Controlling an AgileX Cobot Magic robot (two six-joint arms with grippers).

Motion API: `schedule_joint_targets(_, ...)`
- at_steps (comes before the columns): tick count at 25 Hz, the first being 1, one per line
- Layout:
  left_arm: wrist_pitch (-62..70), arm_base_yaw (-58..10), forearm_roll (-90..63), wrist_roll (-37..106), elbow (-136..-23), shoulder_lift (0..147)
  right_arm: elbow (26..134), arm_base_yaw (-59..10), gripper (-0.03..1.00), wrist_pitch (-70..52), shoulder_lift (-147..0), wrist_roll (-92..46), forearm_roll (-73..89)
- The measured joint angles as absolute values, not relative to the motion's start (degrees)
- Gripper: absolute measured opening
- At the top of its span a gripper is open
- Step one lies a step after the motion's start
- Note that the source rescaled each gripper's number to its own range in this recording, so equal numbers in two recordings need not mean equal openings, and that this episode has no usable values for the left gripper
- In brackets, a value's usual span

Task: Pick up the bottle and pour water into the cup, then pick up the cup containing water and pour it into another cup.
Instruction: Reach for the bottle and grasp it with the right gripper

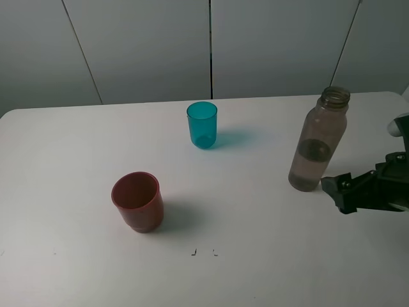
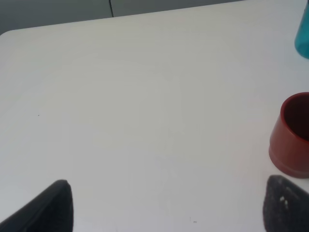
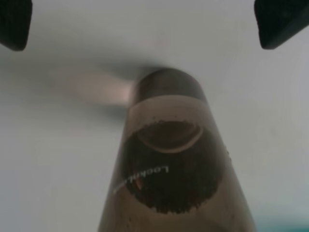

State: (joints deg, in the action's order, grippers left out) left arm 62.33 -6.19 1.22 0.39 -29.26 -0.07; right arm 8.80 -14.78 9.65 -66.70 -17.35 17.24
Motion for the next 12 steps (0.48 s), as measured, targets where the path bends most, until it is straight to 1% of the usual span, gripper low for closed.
schedule_joint_targets(6, 62.33, -6.19, 1.22, 0.39, -29.26, -0.07, 8.80, -14.78, 0.99, 16.04, -75.53, -12.19, 12.95)
schedule_joint_targets(12, 62.33, -6.19, 1.22, 0.39, -29.26, -0.07, 8.80, -14.78, 0.99, 26.89, -84.26, -4.40, 5.27)
